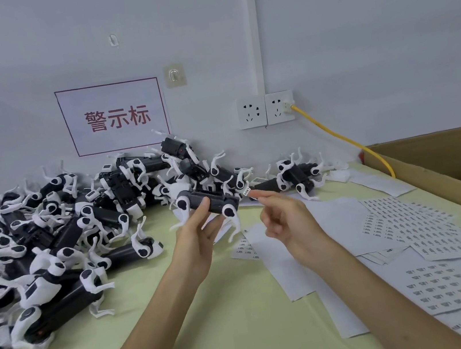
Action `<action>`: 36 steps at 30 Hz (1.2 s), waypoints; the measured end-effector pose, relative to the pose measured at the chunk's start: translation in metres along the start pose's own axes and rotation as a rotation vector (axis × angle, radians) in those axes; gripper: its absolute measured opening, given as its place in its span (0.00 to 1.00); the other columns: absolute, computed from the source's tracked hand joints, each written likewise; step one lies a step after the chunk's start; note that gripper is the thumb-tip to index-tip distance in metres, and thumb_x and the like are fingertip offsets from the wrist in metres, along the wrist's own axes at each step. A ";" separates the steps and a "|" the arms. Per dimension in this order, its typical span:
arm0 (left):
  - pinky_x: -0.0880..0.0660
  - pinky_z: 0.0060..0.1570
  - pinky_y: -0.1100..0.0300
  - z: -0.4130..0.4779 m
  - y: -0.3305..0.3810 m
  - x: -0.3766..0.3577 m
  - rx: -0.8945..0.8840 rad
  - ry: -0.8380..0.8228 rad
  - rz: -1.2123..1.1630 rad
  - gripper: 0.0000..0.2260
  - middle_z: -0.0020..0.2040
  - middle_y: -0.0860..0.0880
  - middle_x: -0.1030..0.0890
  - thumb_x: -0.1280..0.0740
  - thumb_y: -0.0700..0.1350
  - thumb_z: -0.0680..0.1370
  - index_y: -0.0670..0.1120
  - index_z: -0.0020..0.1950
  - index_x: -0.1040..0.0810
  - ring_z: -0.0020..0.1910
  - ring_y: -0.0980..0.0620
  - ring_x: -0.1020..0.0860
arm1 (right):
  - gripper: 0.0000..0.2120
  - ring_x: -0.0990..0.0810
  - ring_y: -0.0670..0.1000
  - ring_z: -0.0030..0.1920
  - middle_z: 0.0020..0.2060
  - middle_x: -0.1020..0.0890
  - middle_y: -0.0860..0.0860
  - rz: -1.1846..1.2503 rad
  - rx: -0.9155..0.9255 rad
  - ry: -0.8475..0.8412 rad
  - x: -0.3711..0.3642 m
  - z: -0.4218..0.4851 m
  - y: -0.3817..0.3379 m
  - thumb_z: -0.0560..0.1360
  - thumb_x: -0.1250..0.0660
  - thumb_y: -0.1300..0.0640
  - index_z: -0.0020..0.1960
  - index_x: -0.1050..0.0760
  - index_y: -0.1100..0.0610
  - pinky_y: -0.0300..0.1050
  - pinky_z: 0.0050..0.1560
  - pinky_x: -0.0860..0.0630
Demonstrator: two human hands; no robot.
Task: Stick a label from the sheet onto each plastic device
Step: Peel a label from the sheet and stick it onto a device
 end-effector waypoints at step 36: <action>0.38 0.78 0.46 -0.020 -0.009 -0.026 0.157 0.016 -0.127 0.07 0.64 0.41 0.17 0.30 0.51 0.73 0.49 0.43 0.16 0.74 0.46 0.28 | 0.22 0.40 0.49 0.30 0.32 0.31 0.50 0.472 -0.310 -0.527 -0.068 -0.033 0.037 0.75 0.34 0.53 0.69 0.23 0.46 0.41 0.29 0.35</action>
Point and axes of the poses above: each hand's wrist, its own z-axis towards the middle knuckle, its own x-axis out of the back of the hand, y = z × x, the point moved 8 cm from there along z, towards the middle knuckle
